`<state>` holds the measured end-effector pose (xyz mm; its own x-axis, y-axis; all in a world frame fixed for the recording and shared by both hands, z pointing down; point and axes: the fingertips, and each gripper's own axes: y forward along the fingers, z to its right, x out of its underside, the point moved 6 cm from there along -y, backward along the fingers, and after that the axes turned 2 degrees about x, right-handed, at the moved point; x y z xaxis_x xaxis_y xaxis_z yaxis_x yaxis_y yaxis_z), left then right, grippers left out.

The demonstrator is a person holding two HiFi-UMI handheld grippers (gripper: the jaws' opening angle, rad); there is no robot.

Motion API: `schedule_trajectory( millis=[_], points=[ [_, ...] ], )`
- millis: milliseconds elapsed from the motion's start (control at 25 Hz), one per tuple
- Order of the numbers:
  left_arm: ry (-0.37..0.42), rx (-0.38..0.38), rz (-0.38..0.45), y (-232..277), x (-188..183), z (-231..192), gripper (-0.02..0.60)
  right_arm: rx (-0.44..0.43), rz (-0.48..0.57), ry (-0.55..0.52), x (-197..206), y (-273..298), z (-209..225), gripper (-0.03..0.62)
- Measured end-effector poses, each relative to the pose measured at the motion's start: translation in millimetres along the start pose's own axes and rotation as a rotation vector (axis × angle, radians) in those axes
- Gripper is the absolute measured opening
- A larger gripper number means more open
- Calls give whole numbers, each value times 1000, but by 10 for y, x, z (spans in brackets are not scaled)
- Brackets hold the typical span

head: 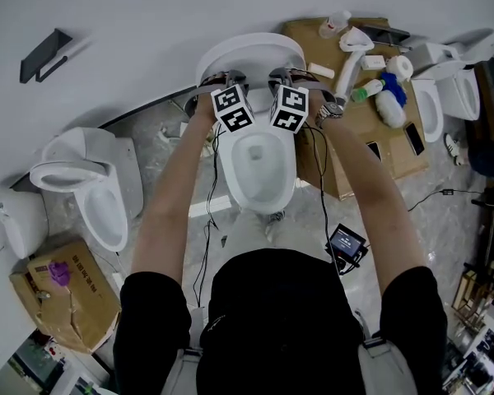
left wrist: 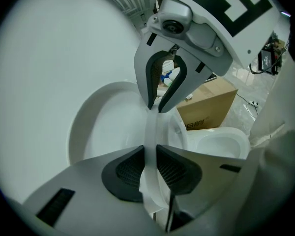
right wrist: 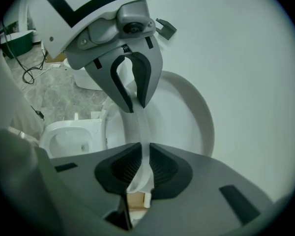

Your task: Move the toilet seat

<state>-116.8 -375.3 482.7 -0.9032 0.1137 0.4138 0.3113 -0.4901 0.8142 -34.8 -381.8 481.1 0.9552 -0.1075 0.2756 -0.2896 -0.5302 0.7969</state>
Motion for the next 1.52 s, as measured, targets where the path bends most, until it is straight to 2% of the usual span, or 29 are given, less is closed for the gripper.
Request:
schedule_trajectory(
  millis=[360,840,960,1080,1120,1160,1200,1320,1520],
  points=[
    [2,5,19,108,29,-163,77,6,-11,26,-13,132,140,60],
    [1,18,54,130,52,-173,78,-1,-26,32,-8,150,152,61],
    [8,47,65,114,64,-153,84,-26,-30,55,-22,132,151,74],
    [30,26,66,112,76,-134,95,-29,-36,65,-59,88,134,88],
    [30,12,73,98,71,-135,101,-38,-36,68,-68,69,115,116],
    [23,-1,86,73,63,-139,117,-50,-35,78,-67,55,96,160],
    [8,-7,100,41,52,-144,131,-55,-34,96,-48,51,81,175],
    [-63,-17,132,-67,46,-147,150,-25,-13,160,26,-14,79,179],
    [-205,-106,178,-309,165,-122,146,4,88,352,-38,-307,83,178]
  ],
)
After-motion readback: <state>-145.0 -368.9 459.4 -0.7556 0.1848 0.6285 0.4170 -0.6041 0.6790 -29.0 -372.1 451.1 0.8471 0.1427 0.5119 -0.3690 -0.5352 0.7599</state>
